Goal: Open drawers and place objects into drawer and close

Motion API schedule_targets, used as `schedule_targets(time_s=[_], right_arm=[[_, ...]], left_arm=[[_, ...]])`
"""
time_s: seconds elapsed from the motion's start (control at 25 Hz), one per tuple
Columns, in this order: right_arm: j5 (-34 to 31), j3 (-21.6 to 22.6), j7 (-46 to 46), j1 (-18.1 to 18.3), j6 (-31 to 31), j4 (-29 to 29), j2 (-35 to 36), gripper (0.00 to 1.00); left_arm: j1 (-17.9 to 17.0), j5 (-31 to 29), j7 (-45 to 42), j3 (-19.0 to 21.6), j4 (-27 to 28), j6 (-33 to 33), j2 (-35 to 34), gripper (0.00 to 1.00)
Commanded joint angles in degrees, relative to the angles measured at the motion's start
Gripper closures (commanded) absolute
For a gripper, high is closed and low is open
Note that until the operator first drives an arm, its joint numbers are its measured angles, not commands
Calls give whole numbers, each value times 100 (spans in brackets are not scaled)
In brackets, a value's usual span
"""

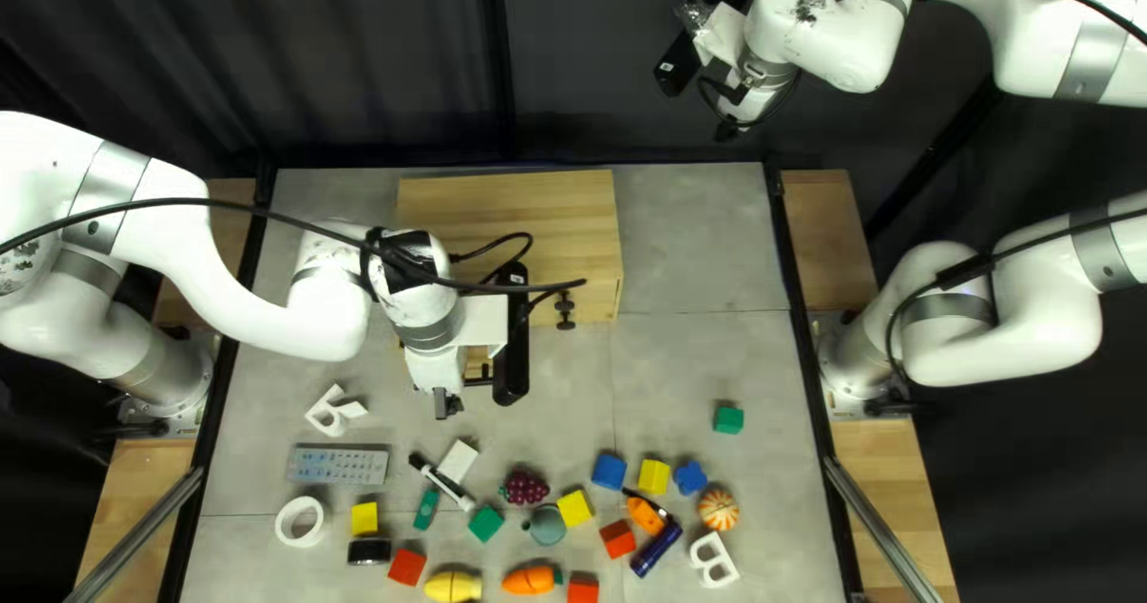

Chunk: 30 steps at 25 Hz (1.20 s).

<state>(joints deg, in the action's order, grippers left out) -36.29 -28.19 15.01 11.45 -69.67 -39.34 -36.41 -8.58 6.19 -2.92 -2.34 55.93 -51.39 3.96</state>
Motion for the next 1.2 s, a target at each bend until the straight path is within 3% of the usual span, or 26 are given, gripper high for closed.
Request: schedule_targets(time_s=[0.04, 1.2], right_arm=[[0, 0, 0, 0, 0, 0, 0, 0], [0, 0, 0, 0, 0, 0, 0, 0]], left_arm=[[-21, -1, -28, 19, -1, 8, 11, 0], [-185, 11, -200, 170, 235, -162, 135, 0]])
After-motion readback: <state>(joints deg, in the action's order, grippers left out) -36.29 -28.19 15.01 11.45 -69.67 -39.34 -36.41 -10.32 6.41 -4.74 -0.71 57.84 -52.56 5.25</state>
